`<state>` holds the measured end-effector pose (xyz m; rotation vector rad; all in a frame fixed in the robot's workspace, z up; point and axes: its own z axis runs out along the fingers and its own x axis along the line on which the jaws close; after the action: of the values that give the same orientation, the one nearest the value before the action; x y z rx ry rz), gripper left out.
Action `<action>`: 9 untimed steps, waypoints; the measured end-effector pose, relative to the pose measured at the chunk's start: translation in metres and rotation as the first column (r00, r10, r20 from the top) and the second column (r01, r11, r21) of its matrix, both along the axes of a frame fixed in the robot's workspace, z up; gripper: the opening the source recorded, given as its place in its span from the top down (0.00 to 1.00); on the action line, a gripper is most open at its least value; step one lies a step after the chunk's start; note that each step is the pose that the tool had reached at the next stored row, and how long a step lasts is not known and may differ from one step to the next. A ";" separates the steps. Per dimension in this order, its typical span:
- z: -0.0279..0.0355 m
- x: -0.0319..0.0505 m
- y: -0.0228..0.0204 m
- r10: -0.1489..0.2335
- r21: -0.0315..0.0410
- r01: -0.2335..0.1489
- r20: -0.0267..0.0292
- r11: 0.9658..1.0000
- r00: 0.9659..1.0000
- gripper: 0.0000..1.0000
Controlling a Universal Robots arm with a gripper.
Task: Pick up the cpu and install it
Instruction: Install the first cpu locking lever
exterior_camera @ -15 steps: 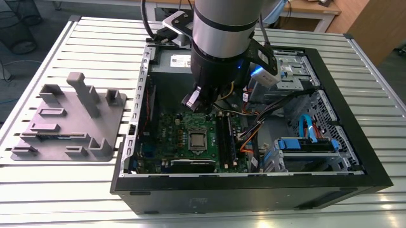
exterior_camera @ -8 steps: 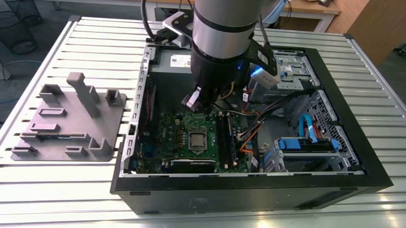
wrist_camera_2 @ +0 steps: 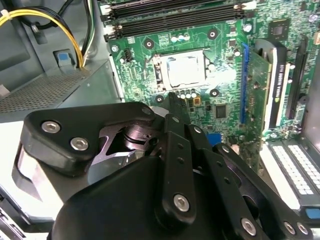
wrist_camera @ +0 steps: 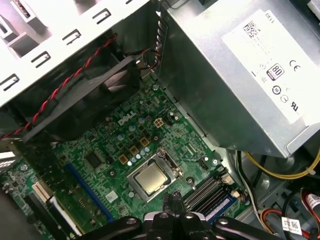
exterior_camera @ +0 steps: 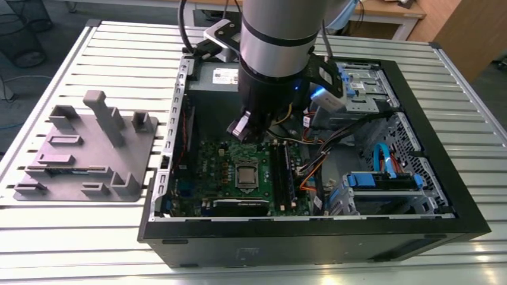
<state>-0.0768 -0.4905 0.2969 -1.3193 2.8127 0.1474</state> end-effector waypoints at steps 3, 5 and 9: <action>-0.0030 0.0000 0.0046 0.000 0.000 0.000 0.000 1.000 1.000 0.89; -0.0061 0.0000 0.0068 0.000 0.000 0.000 0.000 1.000 1.000 0.89; -0.0133 0.0001 0.0098 0.000 0.000 0.000 0.000 1.000 1.000 0.89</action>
<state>-0.0767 -0.4807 0.2836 -1.3188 2.8129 0.1475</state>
